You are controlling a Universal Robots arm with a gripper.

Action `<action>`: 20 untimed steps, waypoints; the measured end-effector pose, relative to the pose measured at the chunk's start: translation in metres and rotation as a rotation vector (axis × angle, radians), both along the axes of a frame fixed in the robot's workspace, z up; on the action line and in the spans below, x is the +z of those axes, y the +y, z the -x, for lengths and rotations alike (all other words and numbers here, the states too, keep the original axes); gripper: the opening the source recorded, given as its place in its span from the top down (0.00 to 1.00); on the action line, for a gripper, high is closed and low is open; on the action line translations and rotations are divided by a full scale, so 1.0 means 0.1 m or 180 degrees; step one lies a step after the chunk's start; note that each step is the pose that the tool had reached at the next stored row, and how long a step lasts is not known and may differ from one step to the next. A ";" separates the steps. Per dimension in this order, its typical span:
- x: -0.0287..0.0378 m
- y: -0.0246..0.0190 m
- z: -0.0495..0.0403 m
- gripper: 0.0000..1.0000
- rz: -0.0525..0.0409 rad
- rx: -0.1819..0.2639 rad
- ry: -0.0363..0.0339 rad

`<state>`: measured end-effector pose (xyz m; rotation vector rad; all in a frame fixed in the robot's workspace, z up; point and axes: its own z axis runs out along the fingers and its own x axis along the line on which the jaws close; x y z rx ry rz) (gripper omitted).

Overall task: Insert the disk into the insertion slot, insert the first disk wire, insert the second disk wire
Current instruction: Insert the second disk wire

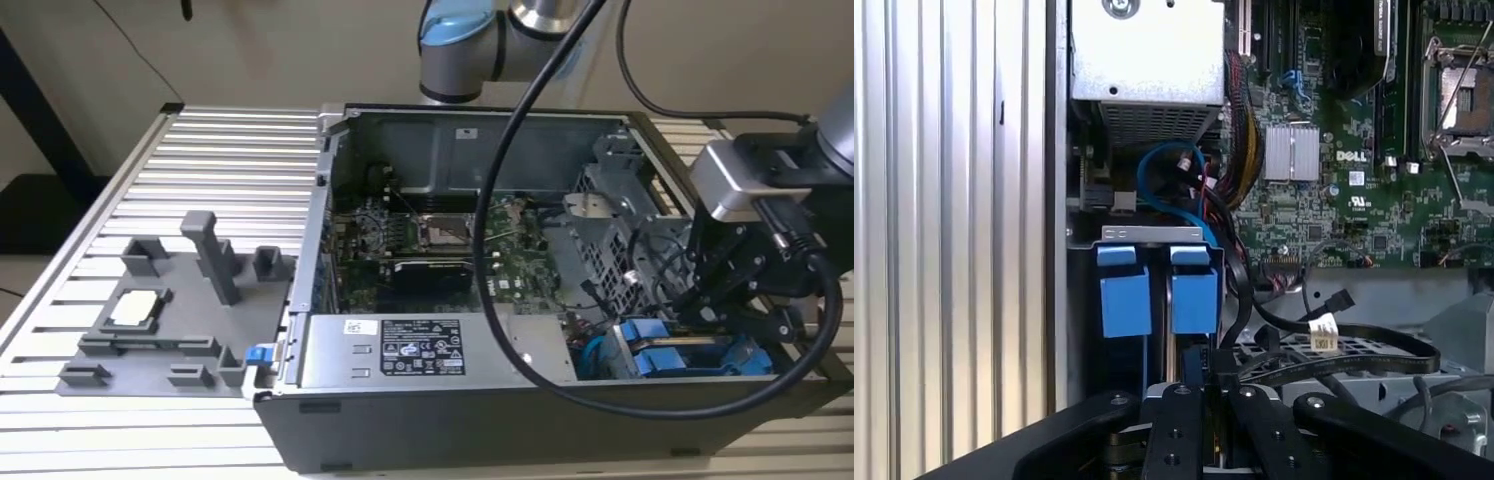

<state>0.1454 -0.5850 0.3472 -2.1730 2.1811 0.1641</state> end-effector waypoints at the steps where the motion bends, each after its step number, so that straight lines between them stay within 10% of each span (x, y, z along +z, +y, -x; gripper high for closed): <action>1: -0.002 0.000 0.000 0.84 -0.0001 -0.0005 0.0000; 20: -0.067 0.000 -0.023 0.84 -0.0076 -0.0017 -0.0008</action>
